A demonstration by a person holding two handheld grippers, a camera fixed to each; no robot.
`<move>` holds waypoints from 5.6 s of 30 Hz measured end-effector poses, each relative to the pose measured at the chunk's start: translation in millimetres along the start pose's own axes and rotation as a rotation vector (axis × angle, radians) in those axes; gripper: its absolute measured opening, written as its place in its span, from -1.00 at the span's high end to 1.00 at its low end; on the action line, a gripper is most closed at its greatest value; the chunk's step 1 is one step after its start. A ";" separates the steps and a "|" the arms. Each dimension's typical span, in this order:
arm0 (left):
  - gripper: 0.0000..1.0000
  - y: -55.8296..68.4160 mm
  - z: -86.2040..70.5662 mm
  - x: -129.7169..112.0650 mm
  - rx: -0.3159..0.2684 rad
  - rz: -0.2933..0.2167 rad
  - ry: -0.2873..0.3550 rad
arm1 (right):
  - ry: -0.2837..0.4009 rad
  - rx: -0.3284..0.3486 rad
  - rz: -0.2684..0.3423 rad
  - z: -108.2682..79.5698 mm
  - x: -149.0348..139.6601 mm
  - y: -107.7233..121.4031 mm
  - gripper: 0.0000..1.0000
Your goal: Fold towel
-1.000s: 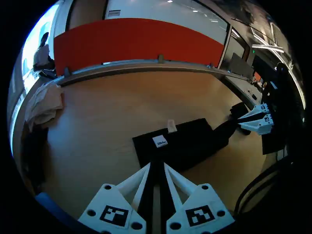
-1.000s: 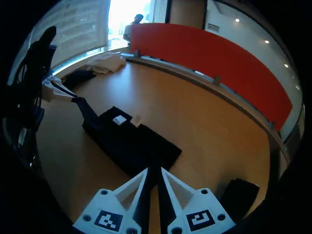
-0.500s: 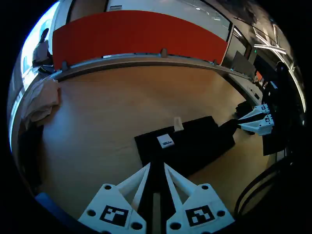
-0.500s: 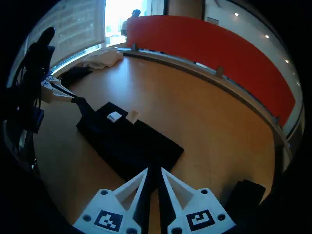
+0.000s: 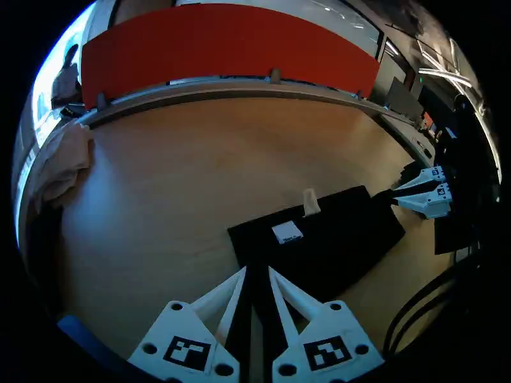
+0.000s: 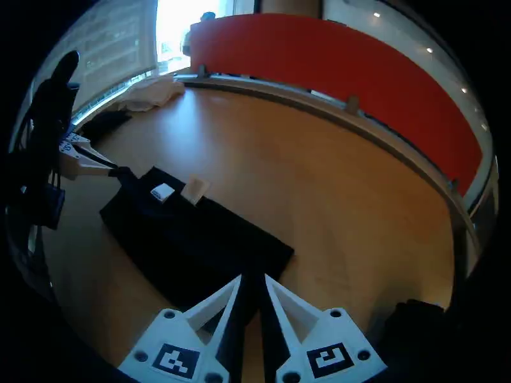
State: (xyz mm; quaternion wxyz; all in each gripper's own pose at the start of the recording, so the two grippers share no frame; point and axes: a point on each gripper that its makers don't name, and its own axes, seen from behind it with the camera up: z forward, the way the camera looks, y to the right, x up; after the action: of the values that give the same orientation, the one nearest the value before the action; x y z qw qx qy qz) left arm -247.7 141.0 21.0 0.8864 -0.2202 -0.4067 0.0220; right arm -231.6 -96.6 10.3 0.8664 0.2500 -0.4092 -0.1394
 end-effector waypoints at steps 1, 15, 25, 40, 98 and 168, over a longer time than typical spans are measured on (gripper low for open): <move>0.82 -0.7 1.9 0.1 0.001 -0.001 -0.001 | -0.002 -0.002 -0.001 1.7 -0.4 0.3 0.72; 0.81 -15.5 26.8 1.6 0.045 -0.015 -0.019 | -0.008 -0.076 0.026 21.4 2.6 18.3 0.37; 0.54 -24.4 30.4 8.5 0.073 0.006 -0.012 | -0.002 -0.116 0.030 25.7 6.2 29.8 0.07; -0.67 -34.7 18.5 7.2 0.101 0.003 -0.010 | 0.026 -0.147 0.029 20.6 12.1 36.5 -0.65; -0.71 -27.6 -71.3 -74.9 0.185 -0.113 0.003 | 0.029 -0.031 -0.048 -19.6 -26.7 -16.0 -0.74; -0.71 -26.9 -92.8 -100.5 0.191 -0.170 -0.008 | 0.007 0.060 -0.156 -28.9 -32.2 -30.1 0.91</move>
State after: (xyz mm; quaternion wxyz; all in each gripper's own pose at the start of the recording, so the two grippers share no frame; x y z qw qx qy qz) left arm -250.8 60.2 -92.5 0.9004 -0.0994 -0.4233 -0.0136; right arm -230.4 -98.2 -42.4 0.8465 0.3074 -0.3894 -0.1931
